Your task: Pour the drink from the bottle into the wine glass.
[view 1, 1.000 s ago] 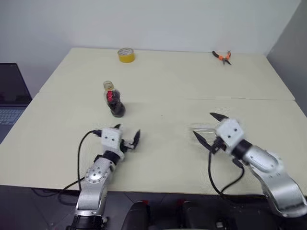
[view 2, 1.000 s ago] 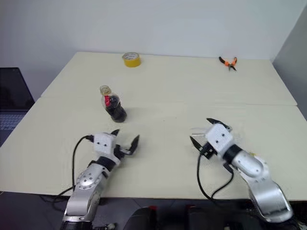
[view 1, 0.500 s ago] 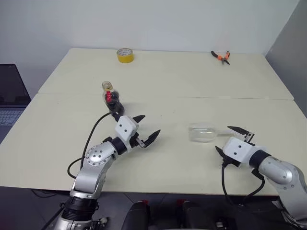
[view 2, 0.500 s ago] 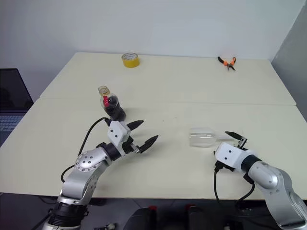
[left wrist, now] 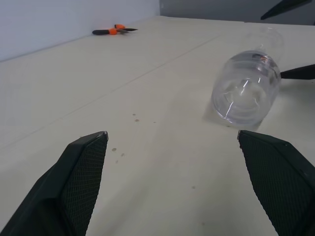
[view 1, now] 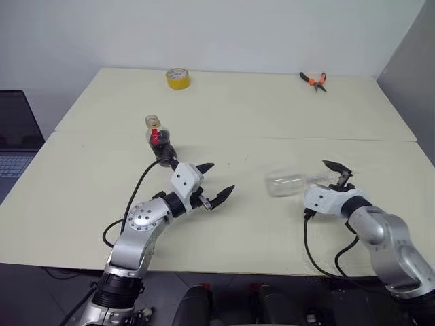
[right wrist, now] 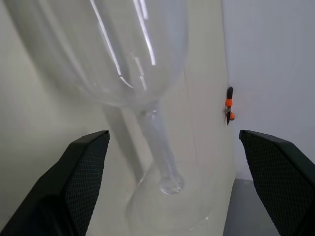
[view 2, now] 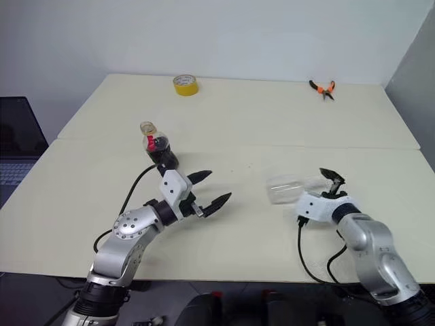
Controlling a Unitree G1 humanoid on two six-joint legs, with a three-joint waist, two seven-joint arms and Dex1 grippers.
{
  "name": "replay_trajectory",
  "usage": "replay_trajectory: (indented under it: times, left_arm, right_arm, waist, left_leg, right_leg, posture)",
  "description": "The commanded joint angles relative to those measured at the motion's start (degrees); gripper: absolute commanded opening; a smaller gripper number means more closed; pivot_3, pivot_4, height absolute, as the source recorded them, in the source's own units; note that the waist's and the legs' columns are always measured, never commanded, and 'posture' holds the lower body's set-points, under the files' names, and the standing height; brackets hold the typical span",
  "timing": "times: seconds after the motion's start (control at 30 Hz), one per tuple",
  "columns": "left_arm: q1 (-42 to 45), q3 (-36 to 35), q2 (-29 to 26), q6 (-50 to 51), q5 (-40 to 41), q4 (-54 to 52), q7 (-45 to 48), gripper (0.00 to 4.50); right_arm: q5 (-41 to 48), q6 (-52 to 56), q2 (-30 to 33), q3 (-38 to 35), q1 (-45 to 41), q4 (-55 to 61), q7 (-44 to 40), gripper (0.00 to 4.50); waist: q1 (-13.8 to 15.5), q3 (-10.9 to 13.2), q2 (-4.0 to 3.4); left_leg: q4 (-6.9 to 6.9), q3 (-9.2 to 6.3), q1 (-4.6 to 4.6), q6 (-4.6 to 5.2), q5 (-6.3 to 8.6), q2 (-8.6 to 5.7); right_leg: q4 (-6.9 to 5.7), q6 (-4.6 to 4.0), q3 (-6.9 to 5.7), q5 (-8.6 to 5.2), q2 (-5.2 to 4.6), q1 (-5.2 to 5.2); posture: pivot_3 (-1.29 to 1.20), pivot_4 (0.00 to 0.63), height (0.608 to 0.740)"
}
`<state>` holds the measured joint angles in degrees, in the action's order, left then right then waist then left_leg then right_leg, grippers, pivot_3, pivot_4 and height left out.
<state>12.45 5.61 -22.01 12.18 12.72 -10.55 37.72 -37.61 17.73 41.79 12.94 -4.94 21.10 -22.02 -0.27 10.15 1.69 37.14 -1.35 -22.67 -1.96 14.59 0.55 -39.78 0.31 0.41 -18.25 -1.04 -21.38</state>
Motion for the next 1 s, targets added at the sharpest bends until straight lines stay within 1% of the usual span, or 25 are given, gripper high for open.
replay_trajectory:
  times: [0.03,0.17,0.27,0.43,0.53,0.57,0.6,0.63,0.8,0.87,0.9,1.0]
  left_arm:
    - [0.90,-0.32,0.52,-0.46,0.23,-0.66,-0.46,4.47]
    - [1.00,-0.31,0.70,-0.54,0.17,-0.23,-0.64,4.47]
    - [1.11,-0.18,0.90,-0.55,0.14,-0.21,-0.83,4.47]
    - [0.93,-0.16,1.13,-0.58,0.03,-0.33,-1.09,4.47]
    - [0.64,-0.33,1.27,-0.64,-0.20,-0.64,-1.66,4.50]
    - [0.43,-0.63,1.31,-0.36,0.00,-0.88,-1.93,4.50]
    - [0.23,-0.83,1.30,-0.14,0.15,-1.04,-2.07,4.50]
    - [0.02,-1.03,1.28,0.07,0.35,-1.21,-2.22,4.50]
    - [-1.01,-1.97,1.15,1.37,1.37,-2.18,-2.98,4.50]
    - [-1.37,-2.68,0.96,1.84,1.79,-2.64,-3.18,4.50]
    - [-1.60,-3.36,0.88,2.02,2.00,-2.86,-3.57,4.50]
    - [-2.13,-5.67,0.58,2.14,2.55,-3.27,-4.78,4.50]
  right_arm:
    - [-3.82,-2.12,-1.44,1.26,-2.09,-2.54,2.45,4.50]
    - [-7.81,-5.20,-2.54,3.55,-7.57,-12.50,6.54,4.50]
    - [-8.55,-7.20,-2.80,3.82,-11.16,-18.64,8.86,4.50]
    - [-8.99,-9.71,-3.88,3.85,-14.78,-24.12,11.66,4.50]
    - [-7.65,-10.88,-5.49,2.93,-16.07,-24.71,12.96,3.94]
    - [-7.31,-10.85,-6.00,2.50,-15.61,-23.36,13.04,3.66]
    - [-7.26,-10.69,-6.45,2.28,-15.16,-22.26,13.07,3.25]
    - [-7.23,-10.55,-6.95,2.17,-14.78,-21.50,13.15,2.95]
    - [-7.74,-9.93,-9.19,2.08,-14.29,-20.87,14.60,1.10]
    - [-7.71,-9.81,-9.85,1.60,-14.52,-20.20,15.20,0.43]
    - [-7.43,-9.72,-10.31,1.15,-14.64,-19.51,15.58,0.18]
    - [-5.73,-9.46,-12.16,-0.34,-14.84,-17.29,15.87,0.15]
  waist:
    - [-0.02,0.00,0.00]
    - [-0.25,0.00,0.00]
    - [-0.18,0.00,0.00]
    - [-0.23,0.00,0.00]
    - [-0.37,0.00,0.00]
    - [-0.37,0.00,0.00]
    - [-0.42,0.00,0.00]
    - [-0.53,0.00,0.00]
    - [-0.82,0.00,0.00]
    - [-0.87,0.00,0.00]
    - [-0.95,0.00,0.00]
    - [-1.27,0.00,0.00]
  left_leg:
    - [0.00,0.00,0.00,0.00,0.00,0.00]
    - [0.02,0.04,0.02,-0.01,0.00,0.00]
    - [0.03,0.05,0.08,0.00,-0.01,0.00]
    - [0.02,0.09,0.05,-0.01,-0.01,0.00]
    - [0.03,0.13,0.09,0.00,-0.01,0.01]
    - [0.03,0.12,0.09,0.00,-0.01,0.01]
    - [0.02,0.12,0.09,0.00,-0.01,0.02]
    - [0.01,0.12,0.09,0.00,-0.01,0.03]
    - [0.02,0.11,0.08,0.00,-0.01,0.03]
    - [0.02,0.10,0.07,0.00,-0.01,0.03]
    - [0.02,0.10,0.07,0.00,-0.01,0.03]
    - [0.01,0.11,0.07,0.00,-0.01,0.03]
  right_leg:
    - [0.00,0.00,0.00,0.00,0.00,0.00]
    - [-0.04,-0.01,0.04,0.00,0.00,-0.01]
    - [-0.09,-0.01,0.05,0.00,0.00,0.01]
    - [-0.09,-0.01,0.10,0.01,0.00,-0.01]
    - [-0.12,-0.01,0.15,0.01,0.00,-0.01]
    - [-0.13,-0.01,0.14,0.01,0.00,-0.01]
    - [-0.13,-0.01,0.13,0.01,0.00,-0.02]
    - [-0.13,-0.01,0.14,0.01,0.01,-0.02]
    - [-0.13,-0.01,0.14,0.01,0.01,-0.02]
    - [-0.13,-0.01,0.13,0.01,0.01,-0.03]
    - [-0.13,-0.01,0.13,0.01,0.01,-0.03]
    - [-0.14,-0.01,0.14,0.01,0.01,-0.04]
  posture:
    - [0.00,0.150,0.740]
    - [0.00,0.150,0.740]
    - [0.00,0.150,0.740]
    - [0.00,0.150,0.740]
    - [0.00,0.150,0.740]
    - [0.00,0.150,0.740]
    - [0.00,0.150,0.740]
    - [0.00,0.150,0.740]
    - [0.00,0.150,0.740]
    - [0.00,0.150,0.740]
    - [0.00,0.150,0.740]
    - [0.00,0.150,0.740]
